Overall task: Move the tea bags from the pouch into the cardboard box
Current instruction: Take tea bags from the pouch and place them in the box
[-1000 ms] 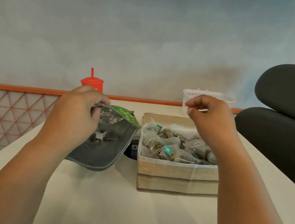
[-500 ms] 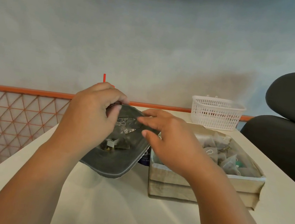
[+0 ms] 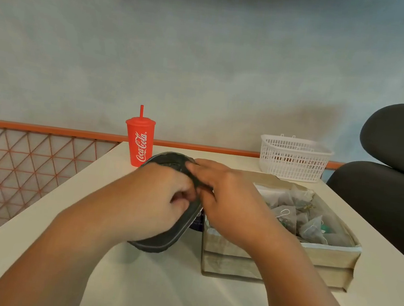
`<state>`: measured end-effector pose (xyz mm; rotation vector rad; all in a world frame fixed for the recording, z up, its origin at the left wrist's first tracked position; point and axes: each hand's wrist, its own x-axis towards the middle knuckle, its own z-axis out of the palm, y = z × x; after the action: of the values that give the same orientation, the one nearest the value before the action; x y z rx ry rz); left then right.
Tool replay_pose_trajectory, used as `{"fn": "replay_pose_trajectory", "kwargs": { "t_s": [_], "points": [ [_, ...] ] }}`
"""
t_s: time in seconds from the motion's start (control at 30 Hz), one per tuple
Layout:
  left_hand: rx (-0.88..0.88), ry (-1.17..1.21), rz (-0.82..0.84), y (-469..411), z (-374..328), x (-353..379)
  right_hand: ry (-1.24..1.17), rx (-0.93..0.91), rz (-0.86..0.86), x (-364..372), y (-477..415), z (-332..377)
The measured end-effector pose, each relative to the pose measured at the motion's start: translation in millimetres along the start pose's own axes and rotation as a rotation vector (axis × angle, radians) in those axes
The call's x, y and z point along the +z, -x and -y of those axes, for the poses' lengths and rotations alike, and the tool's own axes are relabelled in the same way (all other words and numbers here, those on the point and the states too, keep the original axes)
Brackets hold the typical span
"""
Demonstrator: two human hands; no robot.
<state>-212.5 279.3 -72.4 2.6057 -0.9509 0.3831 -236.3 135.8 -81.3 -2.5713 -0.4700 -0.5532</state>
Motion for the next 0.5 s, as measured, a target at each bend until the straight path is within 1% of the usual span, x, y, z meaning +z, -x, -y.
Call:
{"fn": "replay_pose_trajectory", "kwargs": {
  "t_s": [0.1,0.23,0.33,0.5],
  "points": [
    [-0.080,-0.092,0.126,-6.7,5.5,18.9,-0.013,-0.006,-0.002,0.6,0.9,0.8],
    [-0.195,-0.164,0.138,-17.6,15.7,36.2,0.003,-0.027,0.020,2.0,0.1,5.0],
    [-0.284,-0.207,0.246,-20.9,20.3,43.4,0.032,-0.048,0.057,3.2,-0.1,10.5],
    [-0.305,-0.334,0.375,-20.9,29.1,53.5,0.078,-0.088,0.128,7.4,0.2,20.1]
  ]
}}
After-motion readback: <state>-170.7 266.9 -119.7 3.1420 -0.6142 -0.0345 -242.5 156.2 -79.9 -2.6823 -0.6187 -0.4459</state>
